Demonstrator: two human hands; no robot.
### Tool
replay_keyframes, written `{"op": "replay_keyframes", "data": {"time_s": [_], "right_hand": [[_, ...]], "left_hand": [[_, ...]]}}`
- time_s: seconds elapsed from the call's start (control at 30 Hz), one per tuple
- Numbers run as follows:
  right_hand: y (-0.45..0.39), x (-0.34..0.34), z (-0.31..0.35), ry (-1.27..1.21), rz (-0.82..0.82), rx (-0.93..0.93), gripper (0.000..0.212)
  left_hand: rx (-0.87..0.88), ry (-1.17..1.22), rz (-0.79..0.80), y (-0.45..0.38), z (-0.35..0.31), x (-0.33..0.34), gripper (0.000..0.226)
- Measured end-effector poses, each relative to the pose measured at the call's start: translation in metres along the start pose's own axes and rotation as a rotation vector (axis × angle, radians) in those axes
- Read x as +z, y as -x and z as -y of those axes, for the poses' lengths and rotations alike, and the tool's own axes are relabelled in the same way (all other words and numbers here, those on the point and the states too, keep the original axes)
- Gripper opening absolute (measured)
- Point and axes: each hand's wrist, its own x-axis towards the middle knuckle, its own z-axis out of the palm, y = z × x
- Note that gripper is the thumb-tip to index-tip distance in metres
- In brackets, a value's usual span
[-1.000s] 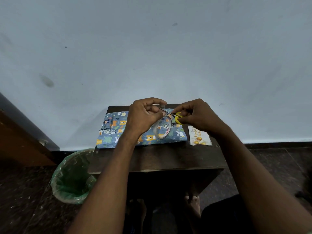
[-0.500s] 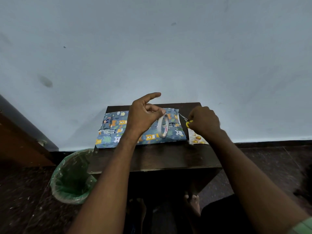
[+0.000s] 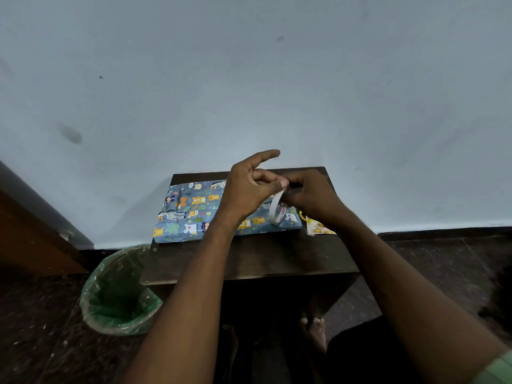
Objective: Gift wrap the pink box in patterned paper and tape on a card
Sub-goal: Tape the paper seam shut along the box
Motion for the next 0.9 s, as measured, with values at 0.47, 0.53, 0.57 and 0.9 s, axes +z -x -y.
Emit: {"op": "replay_keyframes", "data": {"time_s": [0.47, 0.53, 0.57, 0.9], "right_hand": [[-0.006, 0.007, -0.009, 0.153, -0.073, 0.029, 0.015], [-0.006, 0.006, -0.010, 0.162, -0.075, 0.030, 0.017], [-0.006, 0.006, -0.010, 0.160, -0.073, 0.032, 0.017], [-0.005, 0.005, -0.010, 0.136, -0.036, 0.061, 0.013]], "left_hand": [[0.069, 0.020, -0.102, 0.004, 0.003, 0.012, 0.067], [0.063, 0.044, -0.099, 0.003, 0.004, 0.012, 0.068], [0.060, 0.057, -0.097, 0.003, 0.005, 0.012, 0.069], [0.049, 0.071, -0.103, 0.003, 0.010, 0.017, 0.070]]}}
